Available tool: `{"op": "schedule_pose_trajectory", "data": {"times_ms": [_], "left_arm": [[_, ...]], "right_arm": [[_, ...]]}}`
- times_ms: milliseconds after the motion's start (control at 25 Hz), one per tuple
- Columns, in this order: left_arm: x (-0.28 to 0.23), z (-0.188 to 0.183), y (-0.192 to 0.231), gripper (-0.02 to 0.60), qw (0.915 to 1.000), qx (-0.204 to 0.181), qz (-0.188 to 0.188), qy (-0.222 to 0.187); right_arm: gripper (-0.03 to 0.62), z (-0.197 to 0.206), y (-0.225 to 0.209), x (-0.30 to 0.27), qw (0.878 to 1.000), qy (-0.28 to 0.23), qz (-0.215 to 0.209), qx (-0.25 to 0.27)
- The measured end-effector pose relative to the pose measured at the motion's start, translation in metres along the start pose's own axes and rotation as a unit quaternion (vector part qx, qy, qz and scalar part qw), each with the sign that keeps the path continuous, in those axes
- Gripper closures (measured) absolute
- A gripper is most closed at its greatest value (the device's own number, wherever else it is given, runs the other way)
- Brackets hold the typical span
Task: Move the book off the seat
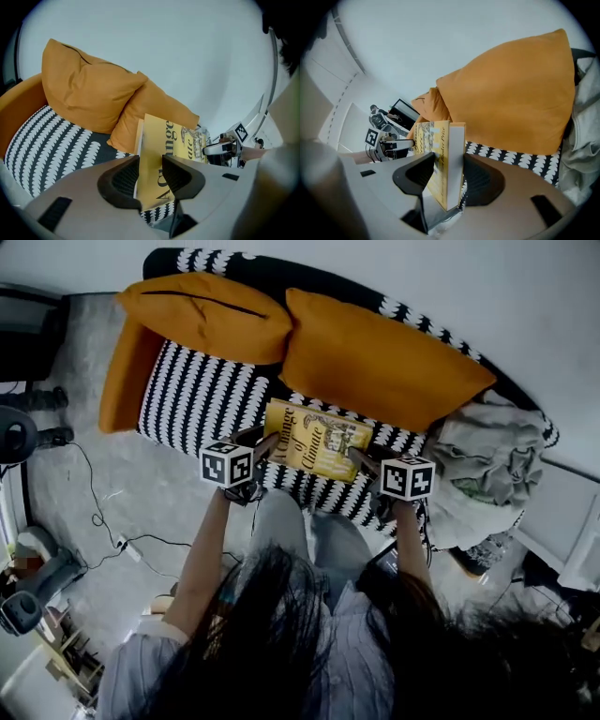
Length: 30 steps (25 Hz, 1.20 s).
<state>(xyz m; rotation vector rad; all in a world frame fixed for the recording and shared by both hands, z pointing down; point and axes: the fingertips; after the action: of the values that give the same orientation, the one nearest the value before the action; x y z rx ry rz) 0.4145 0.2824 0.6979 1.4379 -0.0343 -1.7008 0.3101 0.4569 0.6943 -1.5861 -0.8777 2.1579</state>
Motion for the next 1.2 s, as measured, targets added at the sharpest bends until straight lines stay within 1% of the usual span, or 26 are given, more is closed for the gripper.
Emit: {"op": "schedule_pose_trajectory", "data": {"times_ms": [160, 400, 680, 1040, 1200], "left_arm": [[0.031, -0.007, -0.024, 0.419, 0.9995, 0.0, -0.012, -0.03], [0.07, -0.01, -0.048, 0.419, 0.9974, -0.004, -0.032, -0.065], [0.111, -0.001, -0.074, 0.419, 0.9932, 0.01, -0.054, -0.102], [0.152, 0.018, -0.103, 0.419, 0.9848, 0.028, -0.087, -0.148], [0.168, 0.034, -0.112, 0.419, 0.98, 0.034, -0.107, -0.164]], "right_arm": [[0.393, -0.006, 0.022, 0.031, 1.0, -0.018, 0.001, 0.018], [0.393, -0.013, 0.053, 0.061, 0.998, -0.038, -0.006, 0.055], [0.393, -0.011, 0.083, 0.087, 0.994, -0.039, -0.014, 0.102], [0.393, -0.003, 0.115, 0.115, 0.987, -0.041, -0.028, 0.153], [0.393, 0.007, 0.128, 0.118, 0.984, -0.039, -0.041, 0.168]]}}
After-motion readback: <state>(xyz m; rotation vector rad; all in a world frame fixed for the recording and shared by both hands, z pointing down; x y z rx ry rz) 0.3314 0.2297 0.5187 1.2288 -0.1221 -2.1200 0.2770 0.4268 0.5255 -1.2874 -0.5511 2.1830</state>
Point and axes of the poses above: the fingertips, and each gripper's own axes: x backward along the fingers, y to its left, z out of its underside, and after that the axes turned 13 degrees about y, right-handed
